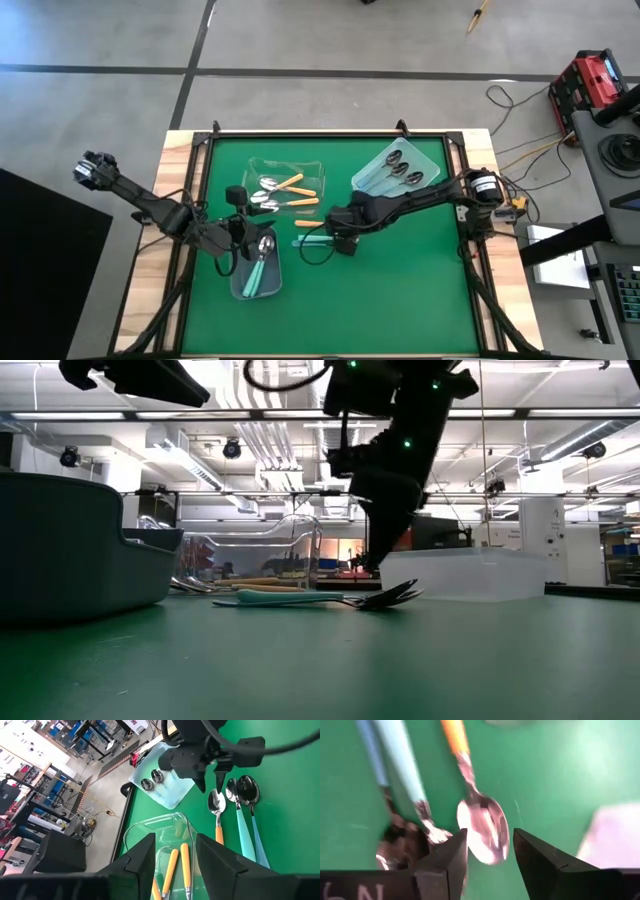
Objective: Sort silverware by color (type)
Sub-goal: Put the orange spoon into the transparent bin
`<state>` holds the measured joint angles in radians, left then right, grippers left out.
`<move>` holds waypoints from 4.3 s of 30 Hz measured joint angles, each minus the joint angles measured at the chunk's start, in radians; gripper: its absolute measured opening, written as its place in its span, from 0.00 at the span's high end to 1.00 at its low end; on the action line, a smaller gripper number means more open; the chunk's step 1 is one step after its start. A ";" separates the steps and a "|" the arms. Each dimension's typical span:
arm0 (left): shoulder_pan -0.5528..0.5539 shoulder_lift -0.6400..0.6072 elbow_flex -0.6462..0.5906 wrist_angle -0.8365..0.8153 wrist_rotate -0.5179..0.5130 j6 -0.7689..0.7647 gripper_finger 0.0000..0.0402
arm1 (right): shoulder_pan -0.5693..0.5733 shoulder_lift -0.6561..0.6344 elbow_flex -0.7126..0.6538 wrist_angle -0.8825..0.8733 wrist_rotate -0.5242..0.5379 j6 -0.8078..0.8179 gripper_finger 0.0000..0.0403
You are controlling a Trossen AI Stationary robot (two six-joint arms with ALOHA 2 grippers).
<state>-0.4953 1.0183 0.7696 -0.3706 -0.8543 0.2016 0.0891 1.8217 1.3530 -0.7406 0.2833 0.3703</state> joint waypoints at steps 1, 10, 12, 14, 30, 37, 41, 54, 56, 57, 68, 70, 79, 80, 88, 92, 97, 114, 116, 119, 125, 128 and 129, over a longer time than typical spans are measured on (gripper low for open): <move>0.000 0.000 0.000 0.000 0.000 0.000 0.69 | 0.000 0.000 -0.001 0.030 -0.008 -0.045 0.62; 0.000 0.000 0.000 -0.002 0.000 0.011 0.69 | -0.052 0.023 -0.037 0.335 -0.150 -0.231 0.62; 0.000 0.000 0.000 -0.002 0.000 0.011 0.69 | -0.058 0.034 -0.058 0.373 -0.153 -0.250 0.63; 0.000 0.000 0.000 -0.002 0.000 0.011 0.69 | -0.064 0.045 -0.070 0.397 -0.154 -0.263 0.63; 0.000 0.000 0.000 -0.003 0.000 0.022 0.69 | -0.088 0.047 -0.214 0.616 -0.142 -0.264 0.67; 0.000 0.001 0.000 0.001 0.000 0.023 0.69 | -0.092 0.045 -0.278 0.684 -0.146 -0.232 0.71; 0.000 0.001 0.000 0.005 0.000 0.026 0.69 | -0.094 0.043 -0.288 0.686 -0.157 -0.229 0.79; 0.001 0.001 0.000 0.010 0.000 0.026 0.69 | -0.094 0.040 -0.278 0.672 -0.161 -0.252 0.96; 0.001 0.001 0.000 0.010 0.000 0.032 0.69 | -0.094 0.033 -0.278 0.668 -0.161 -0.257 0.96; 0.001 0.001 0.000 0.012 0.000 0.038 0.69 | -0.093 0.027 -0.279 0.661 -0.161 -0.259 0.96; 0.001 -0.035 0.000 0.034 -0.003 0.078 0.69 | -0.064 -0.086 -0.280 0.572 -0.160 -0.256 0.97; 0.001 -0.045 0.000 0.034 -0.003 0.076 0.69 | -0.052 -0.115 -0.280 0.569 -0.160 -0.253 0.97; 0.001 -0.094 -0.023 0.039 -0.001 0.071 0.69 | 0.005 -0.228 -0.279 0.596 -0.148 -0.232 0.97; 0.001 -0.102 -0.029 0.041 -0.001 0.072 0.69 | 0.009 -0.235 -0.279 0.615 -0.144 -0.233 0.97; 0.001 -0.190 -0.090 0.131 0.000 0.125 0.69 | 0.016 -0.259 -0.278 0.746 -0.141 -0.285 0.97; 0.001 -0.252 -0.114 0.159 0.000 0.135 0.69 | 0.012 -0.259 -0.273 0.795 -0.142 -0.321 0.97; 0.002 -0.331 -0.137 0.171 -0.014 0.146 0.69 | 0.000 -0.246 -0.193 0.798 -0.121 -0.390 0.97; 0.002 -0.468 -0.145 0.177 -0.169 0.146 0.69 | -0.151 -0.162 0.056 0.774 -0.118 -0.463 0.97; 0.002 -0.475 -0.145 0.171 -0.169 0.142 0.69 | -0.161 -0.125 0.088 0.753 -0.114 -0.474 0.97; 0.002 -0.488 -0.149 0.166 -0.171 0.138 0.69 | -0.177 -0.074 0.148 0.729 -0.072 -0.479 0.97; 0.002 -0.525 -0.151 0.164 -0.214 0.129 0.69 | -0.223 0.015 0.264 0.644 -0.064 -0.454 0.97; 0.002 -0.546 -0.151 0.164 -0.221 0.118 0.69 | -0.243 0.056 0.319 0.560 -0.072 -0.459 0.97; 0.002 -0.552 -0.151 0.164 -0.221 0.111 0.69 | -0.247 0.072 0.335 0.537 -0.072 -0.460 0.97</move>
<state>-0.4934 0.4663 0.6186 -0.2063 -1.0751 0.3124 -0.1581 1.8942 1.6877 -0.2037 0.2113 -0.0899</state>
